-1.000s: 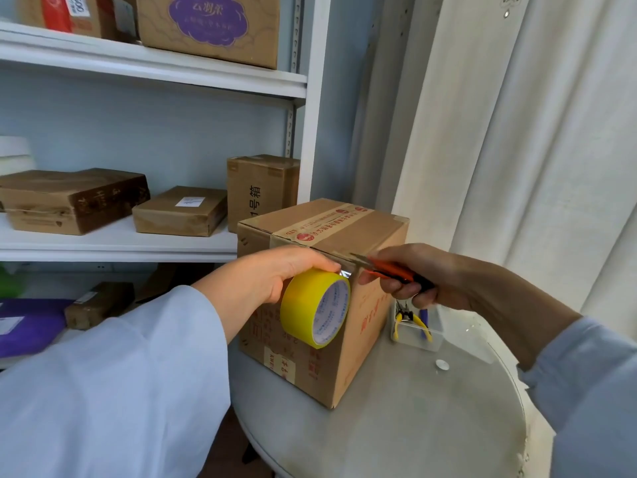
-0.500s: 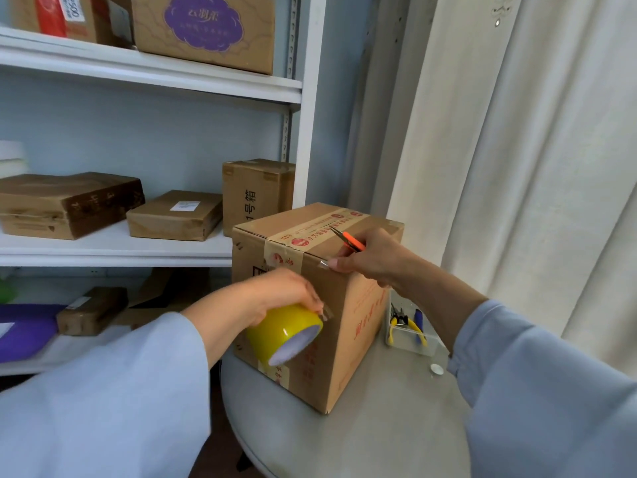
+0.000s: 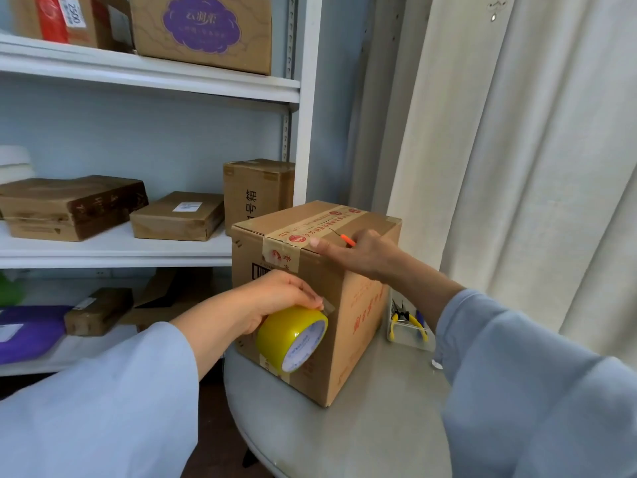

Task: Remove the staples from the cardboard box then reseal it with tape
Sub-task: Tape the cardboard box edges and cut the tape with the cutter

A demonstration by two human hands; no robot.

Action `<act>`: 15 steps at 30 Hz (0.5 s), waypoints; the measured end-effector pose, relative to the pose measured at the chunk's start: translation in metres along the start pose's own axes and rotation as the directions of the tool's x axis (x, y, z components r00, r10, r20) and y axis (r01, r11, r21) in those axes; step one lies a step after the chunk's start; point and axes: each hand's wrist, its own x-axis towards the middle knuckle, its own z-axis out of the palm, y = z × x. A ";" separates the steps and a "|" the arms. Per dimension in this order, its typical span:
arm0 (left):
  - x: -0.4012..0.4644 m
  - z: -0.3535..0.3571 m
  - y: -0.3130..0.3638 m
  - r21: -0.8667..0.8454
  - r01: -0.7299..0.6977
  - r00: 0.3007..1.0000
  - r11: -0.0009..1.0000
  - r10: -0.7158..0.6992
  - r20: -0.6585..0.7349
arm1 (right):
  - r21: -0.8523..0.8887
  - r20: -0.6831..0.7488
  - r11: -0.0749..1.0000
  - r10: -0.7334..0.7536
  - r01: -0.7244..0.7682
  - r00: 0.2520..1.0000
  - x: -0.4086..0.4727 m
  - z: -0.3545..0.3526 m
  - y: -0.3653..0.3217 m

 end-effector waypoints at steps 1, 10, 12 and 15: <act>0.000 0.001 -0.002 -0.005 0.008 1.000 1.000 -0.008 0.004 | -0.043 0.004 0.999 -0.004 0.004 1.000 0.001 0.000 -0.001; 0.004 0.005 0.014 0.005 -0.007 1.000 1.000 0.007 -0.024 | 0.097 0.207 0.995 -0.016 -0.004 0.978 -0.003 -0.012 0.001; 0.004 0.010 0.017 -0.004 -0.005 1.000 1.000 0.005 -0.024 | 0.254 0.192 0.967 -0.049 -0.001 0.980 -0.008 -0.014 0.007; 0.002 0.018 0.014 -0.038 0.017 1.000 0.999 -0.017 -0.007 | 0.410 0.046 0.912 -0.022 0.001 0.999 -0.016 -0.008 0.019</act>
